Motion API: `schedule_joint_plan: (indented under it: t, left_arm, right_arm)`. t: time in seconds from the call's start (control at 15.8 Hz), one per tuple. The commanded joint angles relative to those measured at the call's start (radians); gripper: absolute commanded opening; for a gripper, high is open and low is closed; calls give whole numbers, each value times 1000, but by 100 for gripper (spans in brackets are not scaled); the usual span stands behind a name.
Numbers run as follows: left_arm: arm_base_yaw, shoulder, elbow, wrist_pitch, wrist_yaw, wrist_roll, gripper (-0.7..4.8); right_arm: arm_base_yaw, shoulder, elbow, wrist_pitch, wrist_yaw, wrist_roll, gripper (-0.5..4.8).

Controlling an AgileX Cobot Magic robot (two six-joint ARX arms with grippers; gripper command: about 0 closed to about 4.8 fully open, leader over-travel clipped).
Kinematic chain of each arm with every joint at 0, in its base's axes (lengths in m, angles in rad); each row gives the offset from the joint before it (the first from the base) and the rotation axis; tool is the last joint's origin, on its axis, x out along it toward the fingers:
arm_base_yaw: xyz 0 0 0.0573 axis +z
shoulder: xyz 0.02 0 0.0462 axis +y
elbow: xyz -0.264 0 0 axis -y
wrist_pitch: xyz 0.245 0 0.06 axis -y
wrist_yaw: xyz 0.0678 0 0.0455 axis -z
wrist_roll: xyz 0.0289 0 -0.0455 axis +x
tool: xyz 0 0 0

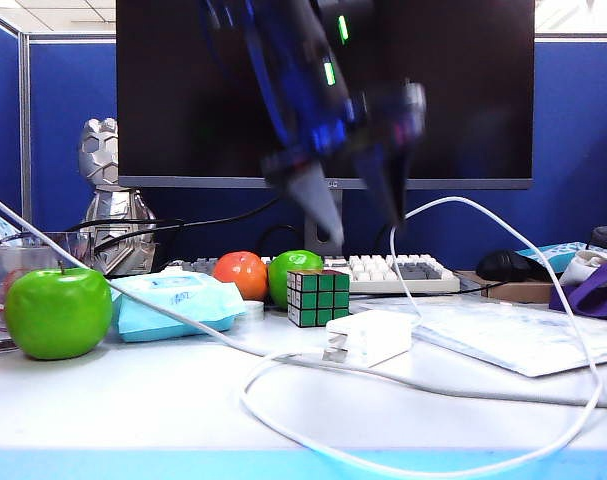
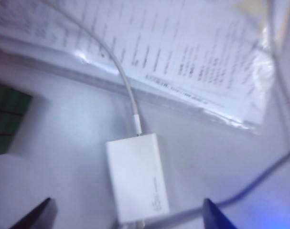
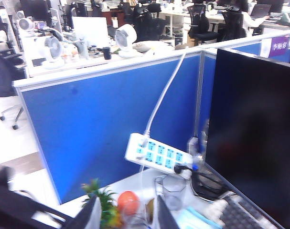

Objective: Pick up the Type-C charging cable and the charging base, insert one end of the Type-C charger into the corresponding slot on the base, and finally place the plugged-in charger back on the table.

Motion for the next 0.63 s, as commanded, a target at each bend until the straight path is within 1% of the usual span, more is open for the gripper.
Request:
schedule_joint_plan:
  t: [0.06,0.13,0.19,0.25,0.38,0.51,0.57,0.63]
  left_arm:
    - [-2,-140,4,-11,4,-2,-3]
    - [-2,-217,4,-13,5,-2,-5]
    - [-2,-275,4,-14,5,-2,-5]
    - [-2,-338,4,-13,4,-2,-5]
    - [-2,-472,4,-11,4,1,-5]
    - [-2,-616,4,-4,4,9,-5]
    - [-2,-674,4,0,-9,9,-5]
    - [-1,-760,4,-2,-46,53,-5]
  right_arm:
    - [1,-3,3,14,221,-3,136]
    - [1,-4,3,9,299,-3,71]
    - [1,-5,3,5,309,-2,16]
    - [1,-11,3,2,309,5,-6]
    - [5,-34,3,-22,303,8,-6]
    - [11,-87,3,-127,311,8,-6]
    - [11,-112,3,-201,344,8,-6]
    - [11,-145,3,-316,423,-16,-6]
